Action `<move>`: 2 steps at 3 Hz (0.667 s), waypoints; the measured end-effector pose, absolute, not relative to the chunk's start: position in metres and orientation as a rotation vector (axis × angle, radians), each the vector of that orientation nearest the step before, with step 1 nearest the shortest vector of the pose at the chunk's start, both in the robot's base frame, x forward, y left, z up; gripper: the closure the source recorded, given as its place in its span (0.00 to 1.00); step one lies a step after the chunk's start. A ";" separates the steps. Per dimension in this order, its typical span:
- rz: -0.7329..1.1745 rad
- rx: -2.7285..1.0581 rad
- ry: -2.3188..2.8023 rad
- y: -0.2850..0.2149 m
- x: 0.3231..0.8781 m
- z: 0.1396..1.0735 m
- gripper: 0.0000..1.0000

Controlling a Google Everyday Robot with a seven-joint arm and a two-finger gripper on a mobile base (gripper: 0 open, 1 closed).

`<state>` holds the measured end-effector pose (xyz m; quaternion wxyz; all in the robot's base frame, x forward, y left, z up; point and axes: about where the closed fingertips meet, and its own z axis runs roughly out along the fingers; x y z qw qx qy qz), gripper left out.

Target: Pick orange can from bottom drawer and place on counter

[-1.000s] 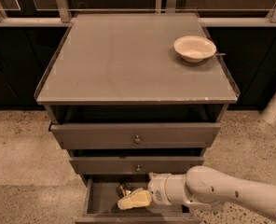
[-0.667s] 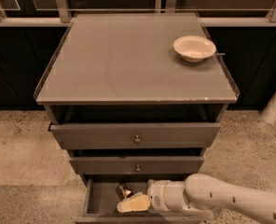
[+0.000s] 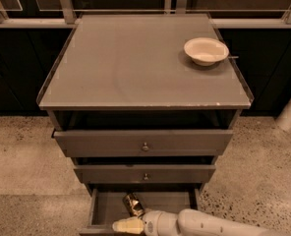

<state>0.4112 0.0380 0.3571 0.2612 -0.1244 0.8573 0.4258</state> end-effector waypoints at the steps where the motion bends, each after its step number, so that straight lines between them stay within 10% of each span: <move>1: 1.149 -0.337 2.323 0.041 0.406 0.359 0.00; 2: 1.033 -0.391 2.308 0.035 0.406 0.357 0.00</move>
Offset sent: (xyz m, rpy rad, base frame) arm 0.0105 -0.0283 -0.0073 -0.2375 -0.1906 -0.0788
